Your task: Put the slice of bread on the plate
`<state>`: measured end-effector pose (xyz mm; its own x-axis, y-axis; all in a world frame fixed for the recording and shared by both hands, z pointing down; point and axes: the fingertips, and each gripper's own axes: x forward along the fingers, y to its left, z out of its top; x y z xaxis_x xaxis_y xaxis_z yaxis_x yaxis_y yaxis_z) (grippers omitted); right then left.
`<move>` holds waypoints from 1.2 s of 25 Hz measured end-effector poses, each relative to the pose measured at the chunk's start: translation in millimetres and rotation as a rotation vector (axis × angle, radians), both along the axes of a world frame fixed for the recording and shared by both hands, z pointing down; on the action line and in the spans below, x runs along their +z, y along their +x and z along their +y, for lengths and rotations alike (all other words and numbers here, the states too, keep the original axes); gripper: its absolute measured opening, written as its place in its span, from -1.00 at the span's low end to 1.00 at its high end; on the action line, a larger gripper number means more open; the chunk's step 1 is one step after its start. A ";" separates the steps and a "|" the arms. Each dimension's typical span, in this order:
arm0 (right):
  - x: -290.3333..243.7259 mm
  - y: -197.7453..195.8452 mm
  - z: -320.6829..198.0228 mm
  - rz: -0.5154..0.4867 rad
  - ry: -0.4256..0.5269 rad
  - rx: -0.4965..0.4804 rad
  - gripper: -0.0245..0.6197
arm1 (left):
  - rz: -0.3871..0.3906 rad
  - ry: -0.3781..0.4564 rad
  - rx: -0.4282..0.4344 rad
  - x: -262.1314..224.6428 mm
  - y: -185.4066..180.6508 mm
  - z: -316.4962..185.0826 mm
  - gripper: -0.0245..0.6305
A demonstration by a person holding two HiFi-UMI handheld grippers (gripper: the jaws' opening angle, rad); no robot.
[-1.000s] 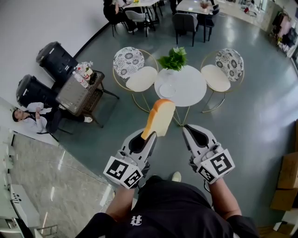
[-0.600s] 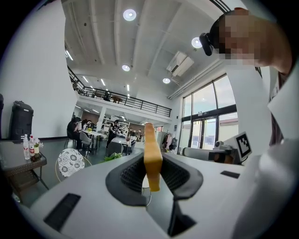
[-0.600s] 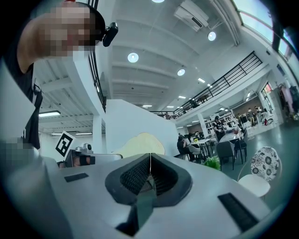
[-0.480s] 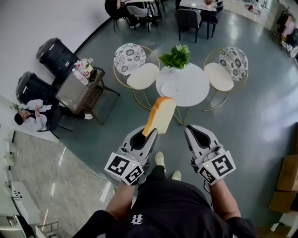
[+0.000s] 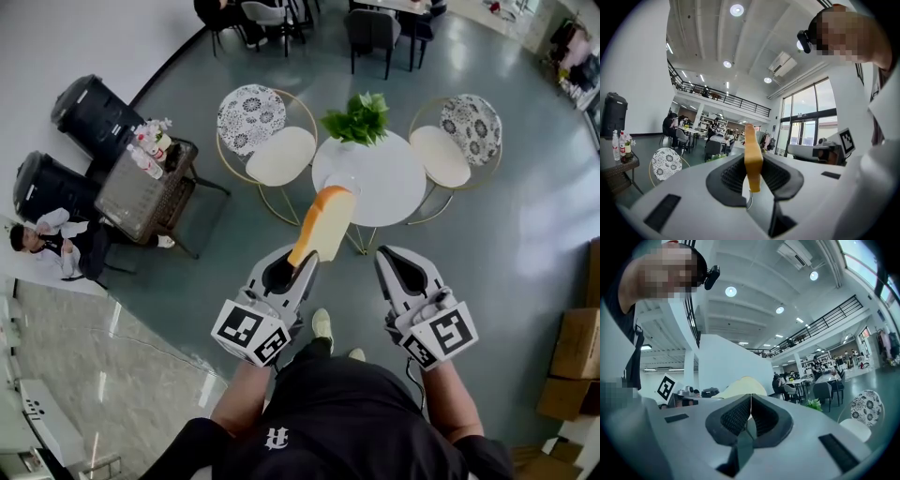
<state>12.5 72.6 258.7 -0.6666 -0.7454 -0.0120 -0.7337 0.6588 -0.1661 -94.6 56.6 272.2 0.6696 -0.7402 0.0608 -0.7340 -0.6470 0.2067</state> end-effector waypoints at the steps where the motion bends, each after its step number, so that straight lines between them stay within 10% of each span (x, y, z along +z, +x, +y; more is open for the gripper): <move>1: 0.5 -5.2 -8.9 0.004 -0.002 0.005 -0.91 | 0.003 -0.005 0.007 2.0 -4.0 -10.5 -0.65; 17: 24.2 -9.1 -125.8 0.000 -0.056 0.110 -0.91 | -0.001 -0.097 0.143 49.0 5.4 -136.1 -0.65; 30: 43.4 33.6 -248.1 -0.025 -0.088 -0.022 -0.91 | -0.006 -0.231 0.096 101.3 49.2 -238.9 -0.65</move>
<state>46.0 -175.5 302.1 -0.6828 -0.7297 0.0362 -0.7145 0.6565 -0.2421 -45.5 -182.3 373.5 0.7357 -0.6389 0.2249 -0.6727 -0.6503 0.3529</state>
